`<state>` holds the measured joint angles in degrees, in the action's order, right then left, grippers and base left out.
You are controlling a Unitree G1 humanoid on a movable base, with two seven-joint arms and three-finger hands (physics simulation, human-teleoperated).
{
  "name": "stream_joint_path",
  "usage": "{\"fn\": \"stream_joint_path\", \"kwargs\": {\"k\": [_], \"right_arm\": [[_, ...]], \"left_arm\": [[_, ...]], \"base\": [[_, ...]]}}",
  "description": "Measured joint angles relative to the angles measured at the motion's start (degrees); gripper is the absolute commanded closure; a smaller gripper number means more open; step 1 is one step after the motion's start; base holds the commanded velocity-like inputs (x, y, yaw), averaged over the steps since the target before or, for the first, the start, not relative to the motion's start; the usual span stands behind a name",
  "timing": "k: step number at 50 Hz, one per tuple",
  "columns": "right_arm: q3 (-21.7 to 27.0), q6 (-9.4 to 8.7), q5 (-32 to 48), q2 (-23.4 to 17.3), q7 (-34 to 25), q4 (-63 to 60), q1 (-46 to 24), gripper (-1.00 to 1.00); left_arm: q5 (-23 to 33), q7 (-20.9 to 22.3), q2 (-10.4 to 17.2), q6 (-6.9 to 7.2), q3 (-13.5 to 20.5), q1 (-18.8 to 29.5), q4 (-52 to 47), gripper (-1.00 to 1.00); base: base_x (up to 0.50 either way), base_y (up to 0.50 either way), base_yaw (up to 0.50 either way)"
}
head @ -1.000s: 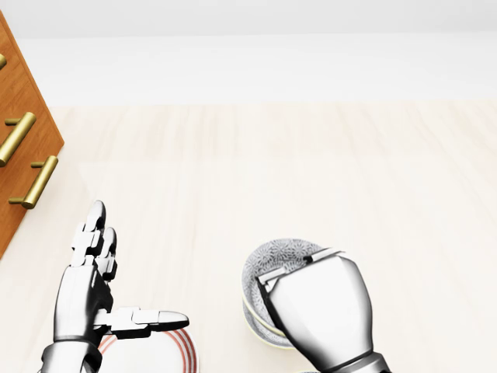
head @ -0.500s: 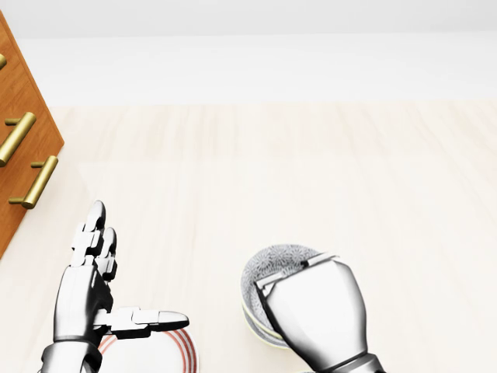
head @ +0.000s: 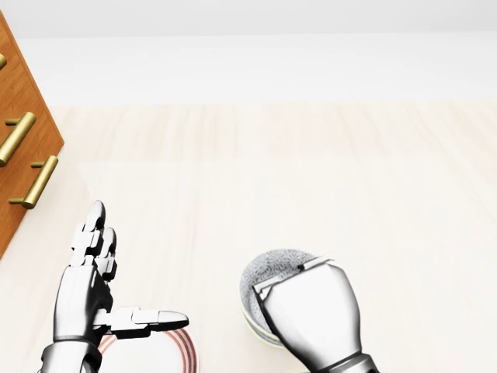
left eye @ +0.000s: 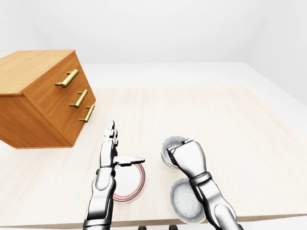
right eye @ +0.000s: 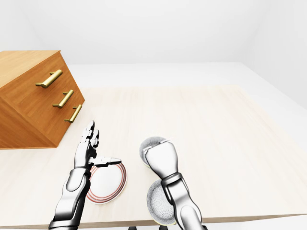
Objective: Stack the bowl at the front on the bowl in the middle.
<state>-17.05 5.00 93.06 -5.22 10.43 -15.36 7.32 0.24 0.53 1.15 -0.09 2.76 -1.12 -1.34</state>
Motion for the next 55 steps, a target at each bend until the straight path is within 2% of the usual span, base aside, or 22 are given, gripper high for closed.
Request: {"fn": "stream_joint_path", "kwargs": {"k": [55], "right_arm": [[1.05,0.0,1.1,-0.24,0.78,2.76,-1.06,1.0]], "left_arm": [[-0.07,-0.1,0.0,0.02,0.04,-0.02,0.1,-1.0]], "base": [[0.0,0.0,0.0]]}}
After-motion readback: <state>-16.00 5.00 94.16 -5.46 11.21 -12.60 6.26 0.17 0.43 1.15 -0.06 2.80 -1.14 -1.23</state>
